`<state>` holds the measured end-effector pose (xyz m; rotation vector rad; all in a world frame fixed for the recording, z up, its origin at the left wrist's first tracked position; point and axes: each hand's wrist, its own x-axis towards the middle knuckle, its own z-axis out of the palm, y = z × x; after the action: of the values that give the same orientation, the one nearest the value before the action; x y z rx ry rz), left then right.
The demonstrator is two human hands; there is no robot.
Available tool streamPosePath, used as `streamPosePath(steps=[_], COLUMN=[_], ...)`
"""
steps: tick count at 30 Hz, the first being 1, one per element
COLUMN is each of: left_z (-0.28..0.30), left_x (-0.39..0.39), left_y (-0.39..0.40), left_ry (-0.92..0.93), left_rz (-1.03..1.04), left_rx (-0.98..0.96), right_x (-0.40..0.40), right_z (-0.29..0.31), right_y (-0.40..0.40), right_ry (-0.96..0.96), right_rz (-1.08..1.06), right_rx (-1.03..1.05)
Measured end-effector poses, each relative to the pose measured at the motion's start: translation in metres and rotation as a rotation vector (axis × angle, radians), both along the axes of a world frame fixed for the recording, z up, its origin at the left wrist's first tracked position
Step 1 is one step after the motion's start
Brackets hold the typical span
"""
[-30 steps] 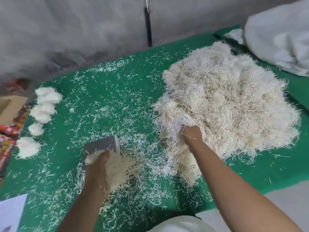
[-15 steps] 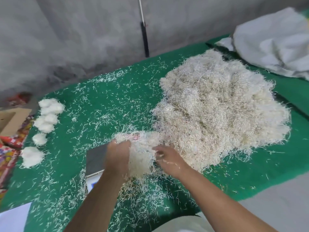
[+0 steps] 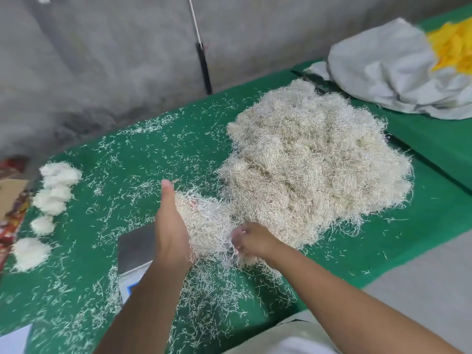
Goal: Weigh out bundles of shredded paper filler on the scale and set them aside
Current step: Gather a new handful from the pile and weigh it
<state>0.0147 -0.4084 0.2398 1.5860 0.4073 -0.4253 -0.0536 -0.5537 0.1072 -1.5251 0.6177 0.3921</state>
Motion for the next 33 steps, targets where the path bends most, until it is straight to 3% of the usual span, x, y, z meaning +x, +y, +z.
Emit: streamPosePath(steps=[3,4,7,10,13,16,19,21,26,30,33], left_z=[-0.002,-0.002,-0.009,-0.024,-0.038,-0.045,-0.041,-0.041,-0.046,-0.05,-0.043], left_x=[0.008,0.008,0.0,-0.021,-0.027,-0.01,0.001,0.002,-0.022,-0.049,-0.042], left_y=[-0.001,-0.003,-0.008,-0.012,-0.009,0.0,0.007,0.009,0.01,0.01,0.004], left_ry=[-0.02,-0.058,-0.195,-0.449,-0.816,-0.95,-0.933,-1.017,-1.209,-1.22,-1.104], left_rz=[0.098,0.115,0.089,-0.039,-0.204,-0.22,-0.245,-0.246,-0.319,-0.507,-0.396], left_rx=[-0.038,-0.006,0.108,0.265,0.672,0.917,0.852,0.756,0.657,0.591,0.598], right_x=[-0.012,-0.014,-0.006,0.009,0.014,0.009,0.013,0.016,0.022,0.034,0.029], right_z=[0.026,0.029,0.044,0.08,0.089,0.091,0.091,0.095,0.091,0.089,0.084], right_y=[0.028,0.035,0.052,0.061,0.068,0.075,0.078,0.076,0.059,0.048,0.06], right_ry=[0.024,0.029,-0.058,-0.159,-0.149,-0.179,-0.191,-0.202,-0.102,-0.163,-0.16], right_rz=[-0.229,-0.287,-0.246,-0.274,-0.32,-0.319,-0.368,-0.404,-0.392,-0.439,-0.38], right_rx=[0.871,1.045,1.281,1.245,1.32,1.225,1.05,1.001,1.199,1.089,1.061])
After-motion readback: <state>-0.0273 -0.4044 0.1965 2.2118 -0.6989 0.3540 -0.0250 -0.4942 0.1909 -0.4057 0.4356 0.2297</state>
